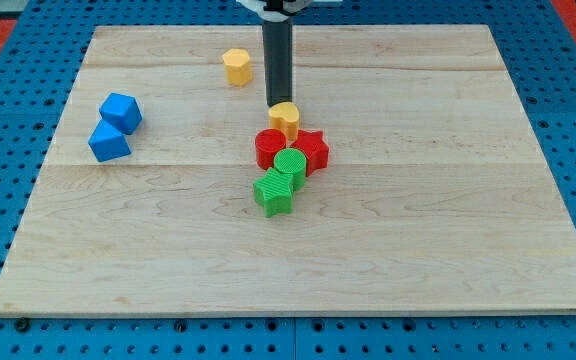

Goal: Push the yellow heart to the left side of the red circle

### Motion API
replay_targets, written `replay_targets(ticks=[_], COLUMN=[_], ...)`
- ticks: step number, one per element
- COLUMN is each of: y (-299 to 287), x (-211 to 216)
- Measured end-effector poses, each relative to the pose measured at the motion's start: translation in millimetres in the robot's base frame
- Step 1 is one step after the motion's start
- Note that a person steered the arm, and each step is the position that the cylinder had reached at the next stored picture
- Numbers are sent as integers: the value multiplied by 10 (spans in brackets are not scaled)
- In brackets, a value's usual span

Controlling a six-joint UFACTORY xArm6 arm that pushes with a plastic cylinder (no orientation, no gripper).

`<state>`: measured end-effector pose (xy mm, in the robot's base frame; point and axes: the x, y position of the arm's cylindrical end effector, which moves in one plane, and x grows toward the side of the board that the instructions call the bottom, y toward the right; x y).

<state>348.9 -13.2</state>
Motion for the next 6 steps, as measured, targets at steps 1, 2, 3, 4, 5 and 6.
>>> replay_targets(ticks=[1, 2, 3, 4, 5, 6], y=[358, 425, -177, -543, -600, -581], x=[-2, 188, 195, 177, 345, 435])
